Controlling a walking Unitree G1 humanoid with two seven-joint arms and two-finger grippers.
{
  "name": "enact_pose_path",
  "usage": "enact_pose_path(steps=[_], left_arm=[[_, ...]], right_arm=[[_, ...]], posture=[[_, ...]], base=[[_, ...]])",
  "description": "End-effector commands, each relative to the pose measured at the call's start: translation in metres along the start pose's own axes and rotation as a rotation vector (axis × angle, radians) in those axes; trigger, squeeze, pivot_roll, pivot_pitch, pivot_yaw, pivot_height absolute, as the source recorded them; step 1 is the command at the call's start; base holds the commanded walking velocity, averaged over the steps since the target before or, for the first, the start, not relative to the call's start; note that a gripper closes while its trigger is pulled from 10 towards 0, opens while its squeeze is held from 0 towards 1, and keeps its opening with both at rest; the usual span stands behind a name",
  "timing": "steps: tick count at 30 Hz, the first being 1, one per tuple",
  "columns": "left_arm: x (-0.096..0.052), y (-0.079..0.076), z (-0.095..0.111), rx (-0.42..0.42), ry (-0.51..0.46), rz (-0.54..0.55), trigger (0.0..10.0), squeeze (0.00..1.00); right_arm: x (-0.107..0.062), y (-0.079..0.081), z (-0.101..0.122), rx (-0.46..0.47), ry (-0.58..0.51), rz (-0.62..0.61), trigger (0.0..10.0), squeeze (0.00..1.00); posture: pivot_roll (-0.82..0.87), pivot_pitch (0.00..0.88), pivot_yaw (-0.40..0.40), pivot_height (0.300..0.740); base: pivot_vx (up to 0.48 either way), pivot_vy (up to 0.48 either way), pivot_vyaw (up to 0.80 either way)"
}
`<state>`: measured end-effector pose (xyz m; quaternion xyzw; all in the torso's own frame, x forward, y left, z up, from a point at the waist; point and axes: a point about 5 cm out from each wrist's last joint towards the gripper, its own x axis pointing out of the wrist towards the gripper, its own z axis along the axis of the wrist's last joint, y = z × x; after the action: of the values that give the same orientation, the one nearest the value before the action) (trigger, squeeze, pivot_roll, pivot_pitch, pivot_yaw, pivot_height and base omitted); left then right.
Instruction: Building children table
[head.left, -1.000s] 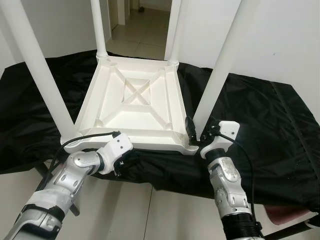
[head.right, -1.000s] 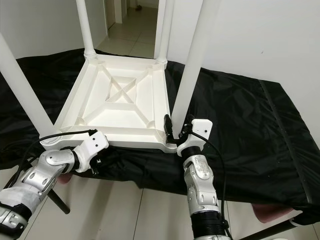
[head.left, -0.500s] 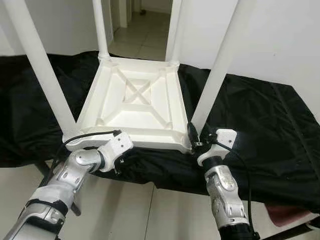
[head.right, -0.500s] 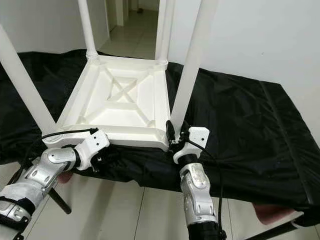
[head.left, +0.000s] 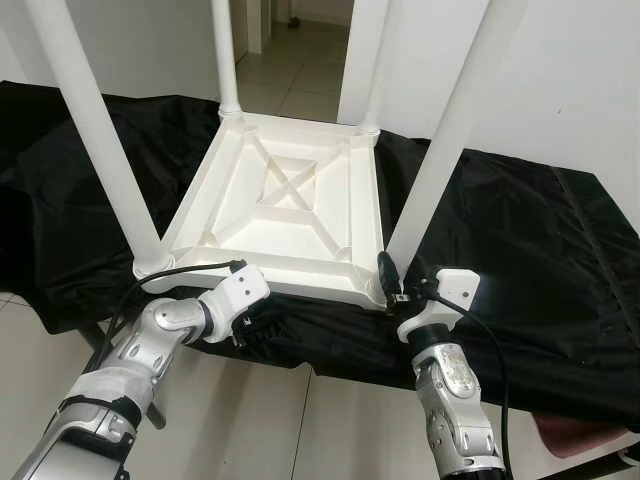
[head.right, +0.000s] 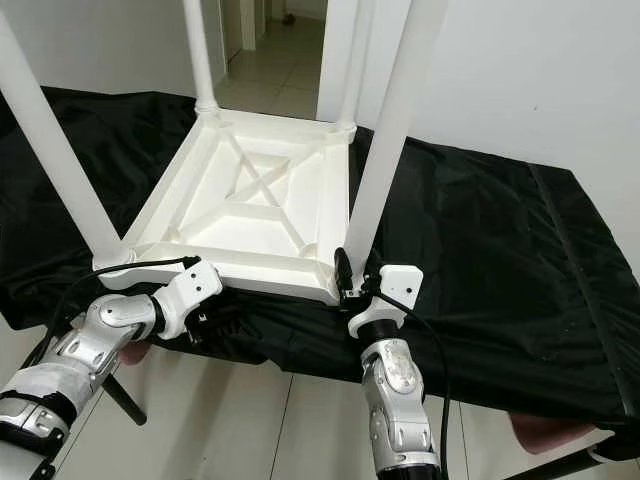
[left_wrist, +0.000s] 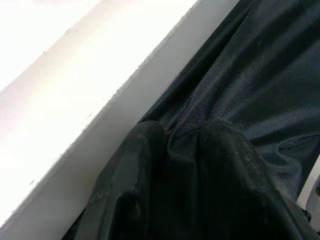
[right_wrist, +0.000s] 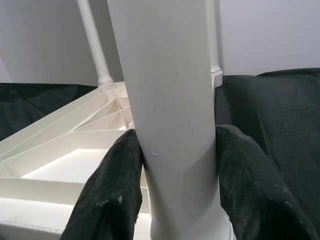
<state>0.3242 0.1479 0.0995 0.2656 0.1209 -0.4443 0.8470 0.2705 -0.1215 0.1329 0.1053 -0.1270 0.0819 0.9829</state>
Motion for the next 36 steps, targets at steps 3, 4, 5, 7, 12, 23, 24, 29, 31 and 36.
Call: enact_pose_path(steps=[3, 4, 5, 7, 12, 23, 24, 29, 31, 36], left_arm=[[-0.015, 0.016, -0.022, -0.046, 0.11, 0.224, 10.0, 0.0], [-0.015, 0.014, -0.022, -0.047, 0.108, 0.217, 10.0, 0.0], [-0.015, 0.014, -0.022, -0.047, 0.108, 0.217, 10.0, 0.0], [-0.016, 0.009, -0.021, -0.06, 0.088, 0.174, 10.0, 0.0], [-0.017, -0.011, -0.009, -0.192, -0.061, 0.027, 10.0, 1.0], [-0.035, -0.04, 0.035, -0.205, -0.293, -0.083, 10.0, 0.78], [-0.038, -0.045, 0.049, -0.203, -0.36, -0.079, 10.0, 0.0], [-0.044, -0.055, 0.083, -0.23, -0.526, -0.019, 10.0, 0.0], [-0.044, -0.059, 0.096, -0.263, -0.579, 0.0, 10.0, 0.0], [-0.035, -0.066, 0.123, -0.269, -0.617, 0.102, 10.0, 0.0]], right_arm=[[-0.001, 0.007, -0.005, 0.002, 0.027, 0.016, 10.0, 0.0], [0.0, 0.005, -0.005, -0.007, 0.027, 0.008, 10.0, 0.0], [0.0, 0.005, -0.005, -0.007, 0.027, 0.008, 10.0, 0.0], [0.002, 0.001, -0.004, -0.011, 0.026, 0.001, 10.0, 0.0], [0.01, -0.013, 0.003, 0.006, 0.004, -0.01, 10.0, 1.0], [0.015, -0.007, 0.009, -0.013, 0.008, 0.038, 10.0, 0.0], [0.015, -0.005, 0.011, -0.019, 0.006, 0.046, 10.0, 0.0], [0.017, 0.0, 0.021, -0.056, -0.029, 0.054, 10.0, 0.0], [0.019, 0.003, 0.029, -0.071, -0.055, 0.055, 10.0, 0.0], [0.026, 0.011, 0.048, -0.115, -0.103, 0.051, 10.0, 0.0]], posture=[[-0.02, 0.015, -0.07, 0.74], [-0.02, 0.015, -0.07, 0.74], [-0.02, 0.015, -0.07, 0.74], [-0.02, 0.015, -0.07, 0.74], [-0.02, 0.022, -0.072, 0.74], [-0.01, 0.027, -0.088, 0.74], [0.0, 0.027, -0.096, 0.74], [0.01, 0.027, -0.106, 0.74], [0.01, 0.025, -0.109, 0.74], [0.02, 0.024, -0.116, 0.74]], base=[[0.0, 0.0, 0.0], [0.0, 0.0, 0.0], [0.0, 0.0, 0.0], [0.0, 0.0, 0.0], [0.0, 0.0, 0.0], [0.0, 0.0, 0.0], [0.0, 0.0, 0.0], [0.0, 0.0, 0.0], [0.0, 0.0, 0.0], [0.0, 0.0, 0.0]])
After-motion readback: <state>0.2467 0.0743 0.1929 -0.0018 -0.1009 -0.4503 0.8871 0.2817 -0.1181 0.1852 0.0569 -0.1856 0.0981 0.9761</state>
